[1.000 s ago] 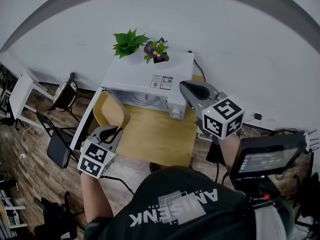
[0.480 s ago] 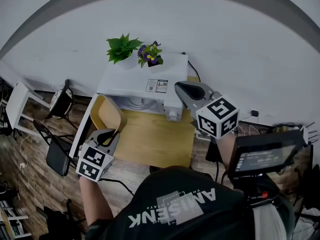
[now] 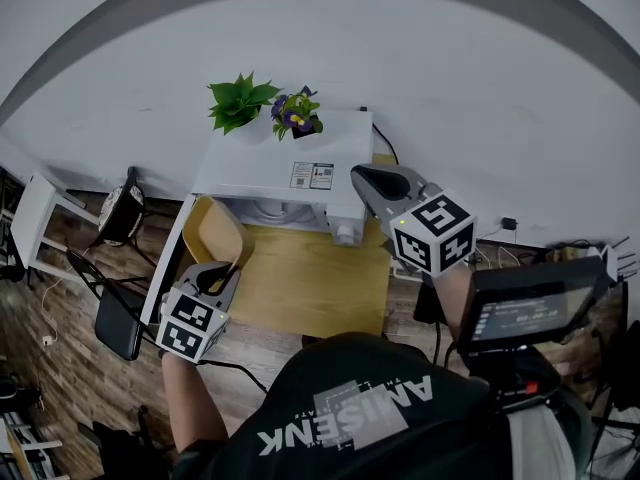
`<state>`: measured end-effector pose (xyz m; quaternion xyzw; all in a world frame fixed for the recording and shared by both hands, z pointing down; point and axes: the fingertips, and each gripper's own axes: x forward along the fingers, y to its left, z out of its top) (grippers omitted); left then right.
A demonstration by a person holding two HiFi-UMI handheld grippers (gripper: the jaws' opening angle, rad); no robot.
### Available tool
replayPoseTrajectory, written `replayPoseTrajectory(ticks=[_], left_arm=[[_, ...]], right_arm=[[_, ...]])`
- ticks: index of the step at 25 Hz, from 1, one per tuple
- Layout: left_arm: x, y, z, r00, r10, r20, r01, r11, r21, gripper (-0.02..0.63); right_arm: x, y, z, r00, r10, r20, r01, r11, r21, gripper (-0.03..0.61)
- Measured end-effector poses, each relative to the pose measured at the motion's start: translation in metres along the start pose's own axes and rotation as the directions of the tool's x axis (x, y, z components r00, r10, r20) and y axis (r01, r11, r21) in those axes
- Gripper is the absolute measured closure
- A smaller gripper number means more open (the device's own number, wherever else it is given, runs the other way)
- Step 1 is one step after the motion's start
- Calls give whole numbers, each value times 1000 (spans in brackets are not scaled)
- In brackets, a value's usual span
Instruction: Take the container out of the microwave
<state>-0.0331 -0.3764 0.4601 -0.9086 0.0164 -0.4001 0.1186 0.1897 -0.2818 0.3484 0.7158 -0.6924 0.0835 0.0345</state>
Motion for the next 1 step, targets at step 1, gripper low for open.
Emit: replayPoseTrajectory(ticks=[1], left_arm=[[1, 0, 0, 1000, -1, -2, 1, 1000, 3, 597]], right_arm=[[0, -2, -1, 1000, -7, -3, 7, 1000, 2, 574]])
